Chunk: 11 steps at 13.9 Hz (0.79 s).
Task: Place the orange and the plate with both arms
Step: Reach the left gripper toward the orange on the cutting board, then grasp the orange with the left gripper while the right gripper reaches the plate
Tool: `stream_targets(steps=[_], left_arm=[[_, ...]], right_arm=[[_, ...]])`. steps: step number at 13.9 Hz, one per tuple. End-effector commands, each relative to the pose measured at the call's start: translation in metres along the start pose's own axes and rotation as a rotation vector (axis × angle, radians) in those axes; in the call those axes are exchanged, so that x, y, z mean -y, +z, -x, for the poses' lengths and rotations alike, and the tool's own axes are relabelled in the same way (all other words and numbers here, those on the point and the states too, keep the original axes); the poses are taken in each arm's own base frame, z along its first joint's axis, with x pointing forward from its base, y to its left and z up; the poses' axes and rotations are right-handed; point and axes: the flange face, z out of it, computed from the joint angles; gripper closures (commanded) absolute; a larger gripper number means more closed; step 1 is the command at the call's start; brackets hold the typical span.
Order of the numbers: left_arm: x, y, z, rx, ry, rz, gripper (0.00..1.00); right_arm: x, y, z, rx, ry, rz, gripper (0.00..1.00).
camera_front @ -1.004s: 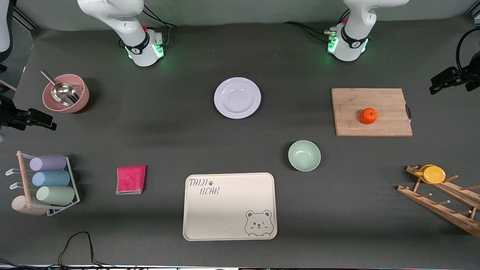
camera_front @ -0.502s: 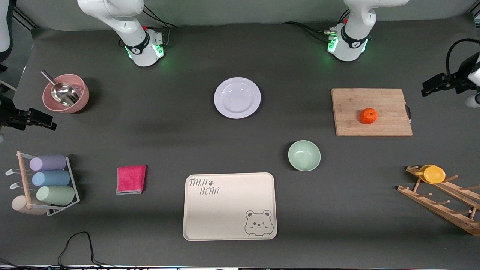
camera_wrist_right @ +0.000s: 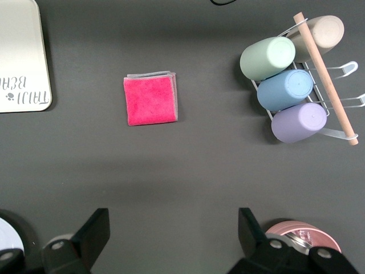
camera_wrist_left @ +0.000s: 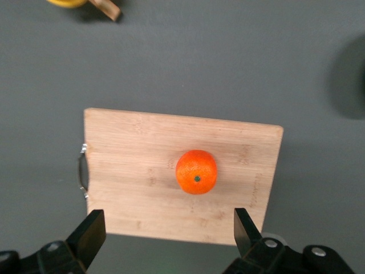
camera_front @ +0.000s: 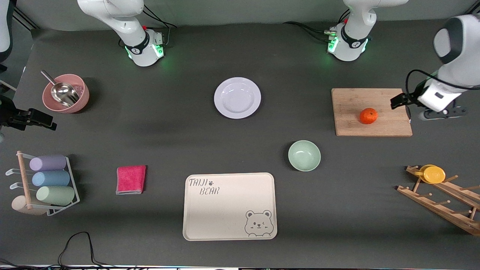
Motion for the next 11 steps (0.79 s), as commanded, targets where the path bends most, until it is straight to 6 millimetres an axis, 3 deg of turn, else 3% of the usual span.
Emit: stream_targets(steps=[1, 4, 8, 11], left_arm=[[-0.003, 0.042, 0.031, -0.028, 0.0, 0.018, 0.0], [-0.006, 0.078, 0.041, -0.042, 0.003, 0.019, 0.0], [-0.01, 0.116, 0.038, -0.036, 0.008, 0.012, 0.0], [-0.012, 0.14, 0.036, -0.035, 0.008, 0.009, 0.0]], right_arm=[[0.004, -0.005, 0.018, 0.016, 0.004, -0.005, 0.0], [0.01, -0.005, 0.058, -0.005, 0.005, -0.016, 0.0], [0.032, 0.001, 0.116, -0.045, 0.001, -0.035, 0.0], [0.045, 0.005, 0.138, -0.05, -0.015, -0.065, 0.0]])
